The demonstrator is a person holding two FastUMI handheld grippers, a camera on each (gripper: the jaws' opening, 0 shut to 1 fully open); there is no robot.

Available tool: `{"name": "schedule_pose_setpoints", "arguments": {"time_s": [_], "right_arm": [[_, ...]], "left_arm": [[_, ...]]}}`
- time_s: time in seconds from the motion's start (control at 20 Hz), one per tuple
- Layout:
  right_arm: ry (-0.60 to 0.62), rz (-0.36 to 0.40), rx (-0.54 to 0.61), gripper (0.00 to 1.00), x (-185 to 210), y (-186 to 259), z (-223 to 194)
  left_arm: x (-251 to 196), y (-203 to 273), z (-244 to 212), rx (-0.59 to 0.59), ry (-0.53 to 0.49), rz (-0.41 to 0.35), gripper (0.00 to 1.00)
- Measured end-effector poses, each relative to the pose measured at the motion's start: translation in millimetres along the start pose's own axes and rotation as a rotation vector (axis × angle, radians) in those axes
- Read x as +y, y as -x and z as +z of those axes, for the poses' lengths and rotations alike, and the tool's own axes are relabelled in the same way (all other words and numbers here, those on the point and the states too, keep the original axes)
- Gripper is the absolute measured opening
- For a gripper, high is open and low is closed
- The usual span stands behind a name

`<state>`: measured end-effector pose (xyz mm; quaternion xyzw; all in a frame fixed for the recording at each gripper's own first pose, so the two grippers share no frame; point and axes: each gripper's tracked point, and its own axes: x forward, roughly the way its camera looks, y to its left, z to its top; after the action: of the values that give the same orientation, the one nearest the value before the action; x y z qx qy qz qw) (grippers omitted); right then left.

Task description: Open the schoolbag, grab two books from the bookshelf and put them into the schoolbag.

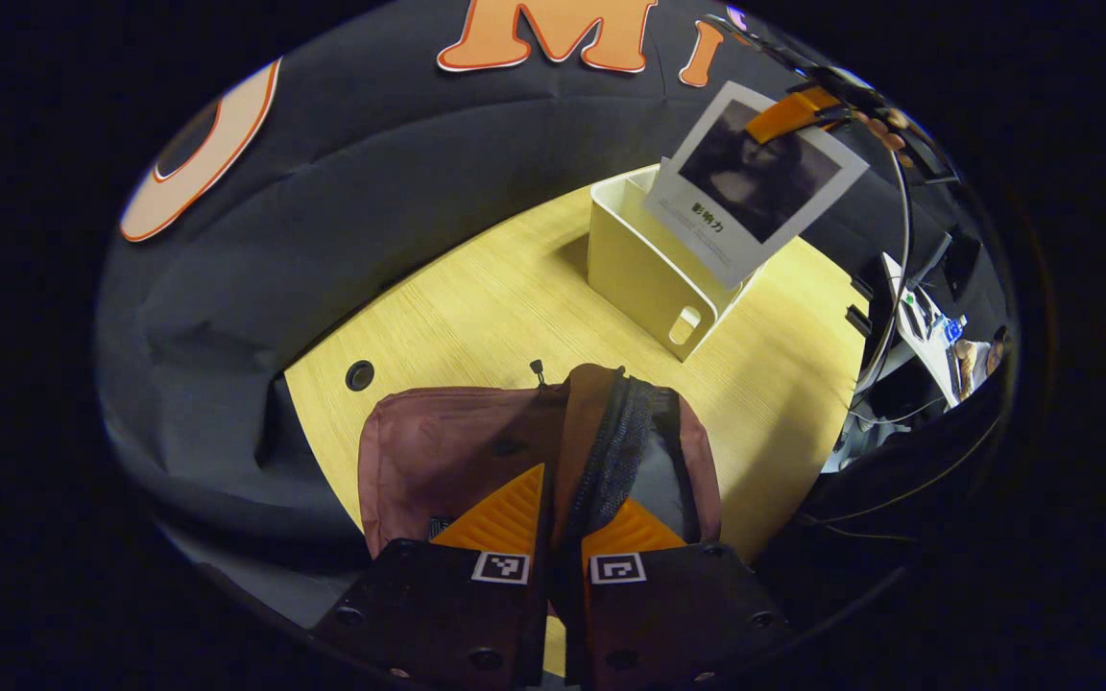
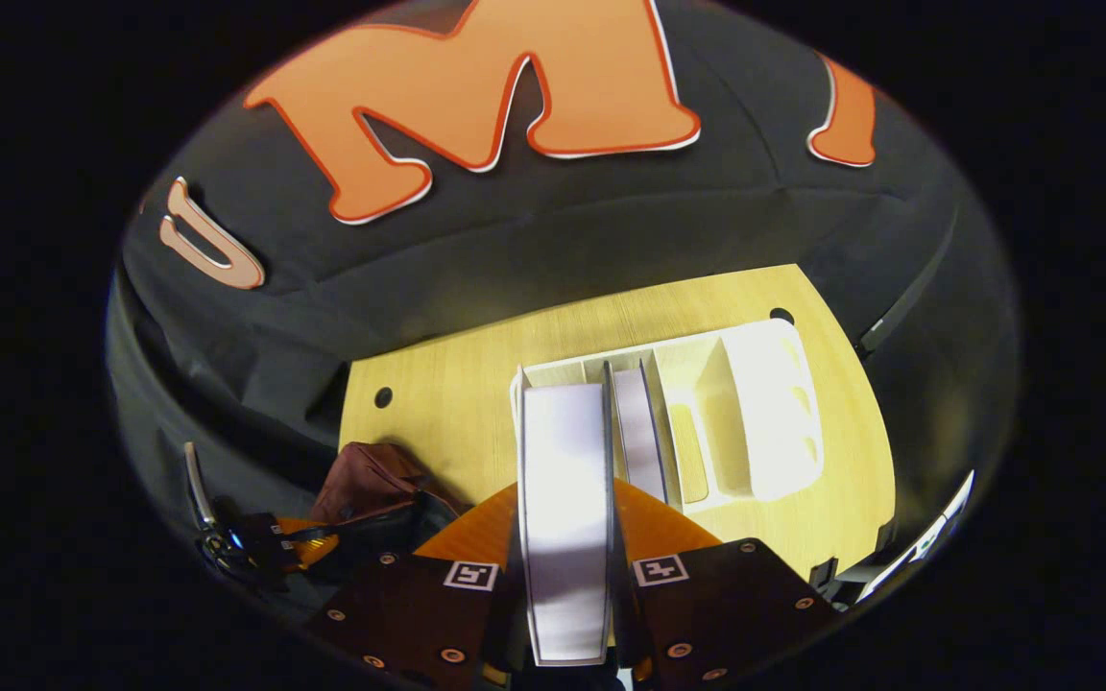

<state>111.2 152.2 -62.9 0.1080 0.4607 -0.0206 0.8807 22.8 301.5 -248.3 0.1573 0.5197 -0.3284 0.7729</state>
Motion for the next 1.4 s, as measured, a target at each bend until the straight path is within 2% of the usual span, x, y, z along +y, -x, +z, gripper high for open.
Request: {"name": "schedule_pose_setpoints", "arguments": {"time_s": [0.25,0.55,0.7,0.85,1.05,1.2,1.3,1.4], "right_arm": [[-0.05,0.097,-0.057,0.36,22.8,38.0,-30.6],[-0.169,0.214,-0.027,0.36,50.6,29.7,-95.9],[-0.22,0.258,-0.021,0.36,64.5,10.6,-126.8],[-0.284,0.34,-0.007,0.35,90.9,-7.0,-156.0],[-0.365,0.394,0.004,0.35,109.0,-57.2,-188.6],[-0.458,0.445,-0.006,0.35,117.5,-93.7,-203.9],[-0.522,0.511,-0.007,0.35,133.7,-105.9,-205.7],[-0.517,0.534,-0.006,0.35,149.9,-120.8,-211.9]], "left_arm": [[-1.1,1.3,1.3,-0.012,-0.002,-0.013,0.09],[-0.4,4.8,8.8,-0.059,-0.013,0.001,0.09],[-2.1,6.7,12.7,-0.068,-0.015,-0.002,0.09],[-6.2,8.2,16.3,-0.082,-0.021,-0.005,0.09],[-10.7,5.1,25.0,-0.101,-0.011,-0.005,0.09],[-18.0,6.1,33.7,-0.136,-0.008,-0.011,0.09],[-24.4,5.8,34.4,-0.148,0.001,-0.026,0.09],[-30.0,5.2,37.2,-0.156,0.009,-0.043,0.09]]}}
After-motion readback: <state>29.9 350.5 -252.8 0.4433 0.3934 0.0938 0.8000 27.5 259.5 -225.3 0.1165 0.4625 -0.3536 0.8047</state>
